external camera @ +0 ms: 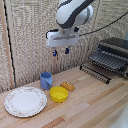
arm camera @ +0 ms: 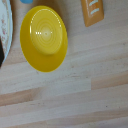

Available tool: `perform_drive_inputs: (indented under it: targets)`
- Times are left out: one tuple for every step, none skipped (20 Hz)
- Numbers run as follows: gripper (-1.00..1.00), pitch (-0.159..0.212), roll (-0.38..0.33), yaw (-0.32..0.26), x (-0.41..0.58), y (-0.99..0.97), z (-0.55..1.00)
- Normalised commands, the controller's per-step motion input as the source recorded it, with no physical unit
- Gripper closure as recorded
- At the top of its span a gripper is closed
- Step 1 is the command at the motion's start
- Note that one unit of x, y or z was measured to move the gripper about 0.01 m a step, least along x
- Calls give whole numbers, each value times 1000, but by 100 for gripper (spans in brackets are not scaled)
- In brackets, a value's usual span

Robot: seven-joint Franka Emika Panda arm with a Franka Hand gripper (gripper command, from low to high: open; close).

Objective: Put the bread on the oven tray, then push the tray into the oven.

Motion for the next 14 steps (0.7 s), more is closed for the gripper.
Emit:
perform_drive_inputs:
  targets:
    - [-100,-28,23,0,-43,-286,-400]
    - [-100,0,0,21,0,-429,-580]
    - [-100,0,0,21,0,-429,-580]
    - [-100,0,0,40,0,-431,-597]
    - [-100,0,0,54,0,-451,-614]
    - [-100,0,0,59,0,-437,-617]
    - [-100,0,0,58,0,-417,-620]
    - [-100,0,0,59,0,-406,-631]
    - [-100,0,0,63,0,-383,-606]
    - [-100,0,0,74,0,-331,-560]
    - [-100,0,0,81,0,-271,-509]
    - [-100,0,0,96,0,-217,-489]
    - [-100,14,-1,111,-14,-163,-454]
    - [-100,26,-5,105,-29,-163,-437]
